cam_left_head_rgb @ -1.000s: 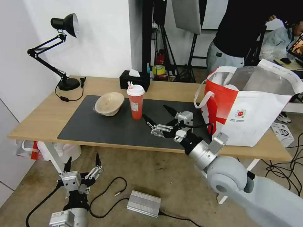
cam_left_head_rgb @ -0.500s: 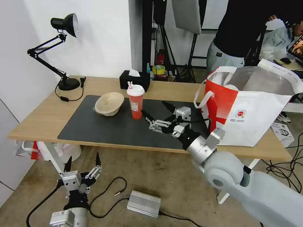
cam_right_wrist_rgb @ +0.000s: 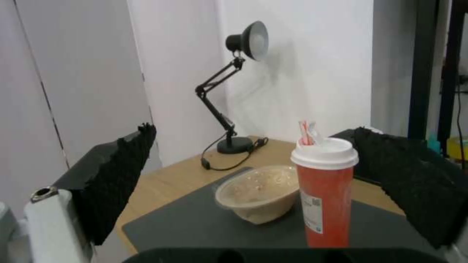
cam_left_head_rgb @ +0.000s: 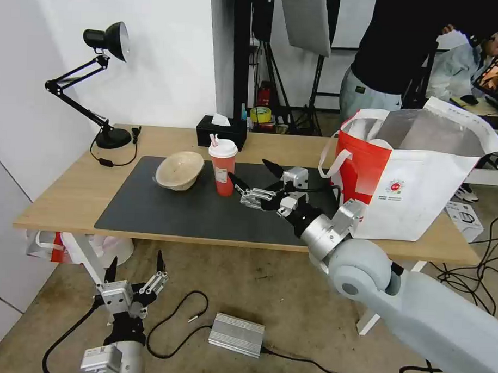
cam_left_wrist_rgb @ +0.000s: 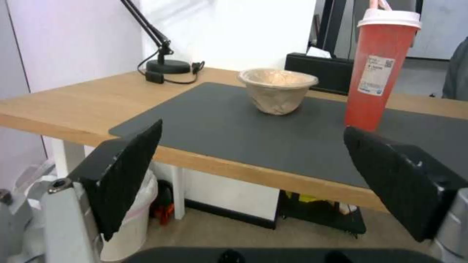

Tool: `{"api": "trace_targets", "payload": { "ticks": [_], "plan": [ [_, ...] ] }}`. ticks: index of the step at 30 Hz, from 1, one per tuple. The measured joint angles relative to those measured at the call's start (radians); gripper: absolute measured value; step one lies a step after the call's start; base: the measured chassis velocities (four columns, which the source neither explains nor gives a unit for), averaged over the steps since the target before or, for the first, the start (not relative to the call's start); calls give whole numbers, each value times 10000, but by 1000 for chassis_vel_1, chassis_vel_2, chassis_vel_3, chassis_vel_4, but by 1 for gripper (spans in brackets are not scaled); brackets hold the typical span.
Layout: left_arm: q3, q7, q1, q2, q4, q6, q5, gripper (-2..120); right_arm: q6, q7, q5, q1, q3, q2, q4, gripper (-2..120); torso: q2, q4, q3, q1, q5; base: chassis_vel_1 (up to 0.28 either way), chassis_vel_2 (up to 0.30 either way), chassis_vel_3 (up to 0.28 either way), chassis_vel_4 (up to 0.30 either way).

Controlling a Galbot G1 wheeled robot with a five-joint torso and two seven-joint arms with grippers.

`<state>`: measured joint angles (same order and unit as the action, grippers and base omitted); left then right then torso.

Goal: Pick up the trash from the table and place it into the takeout bag.

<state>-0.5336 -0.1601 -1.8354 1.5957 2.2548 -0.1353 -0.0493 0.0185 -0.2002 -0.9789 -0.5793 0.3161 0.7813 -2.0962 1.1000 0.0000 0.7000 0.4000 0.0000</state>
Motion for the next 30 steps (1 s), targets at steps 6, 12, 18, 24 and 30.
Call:
{"api": "trace_targets", "payload": {
  "ticks": [6, 12, 18, 24, 30],
  "plan": [
    [-14, -18, 4, 0, -6, 0, -8, 100, -29, -8, -51, 178, 126, 110, 136, 100, 0, 0, 0, 0, 0, 0, 0, 0, 0],
    [-18, -41, 3, 3, -7, -3, -10, 100, -122, -8, -164, 411, 231, 196, 271, 100, -1, 0, 0, 0, 0, 0, 0, 0, 0],
    [-24, -77, 3, 3, -8, -7, -14, 100, -225, -2, -202, 543, 314, 331, 379, 100, 1, 0, 0, 0, 0, 0, 0, 0, 0],
    [-29, -95, 2, 2, -12, -11, -33, 100, -392, -29, -168, 645, 423, 433, 506, 100, 1, 0, 0, 0, 0, 0, 0, 0, 0],
    [-9, -229, -2, 2, -30, 9, -80, 100, -608, -30, 23, 663, 432, 548, 600, 100, 1, 0, 0, 0, 0, 0, 0, 0, 0]
  ]
}}
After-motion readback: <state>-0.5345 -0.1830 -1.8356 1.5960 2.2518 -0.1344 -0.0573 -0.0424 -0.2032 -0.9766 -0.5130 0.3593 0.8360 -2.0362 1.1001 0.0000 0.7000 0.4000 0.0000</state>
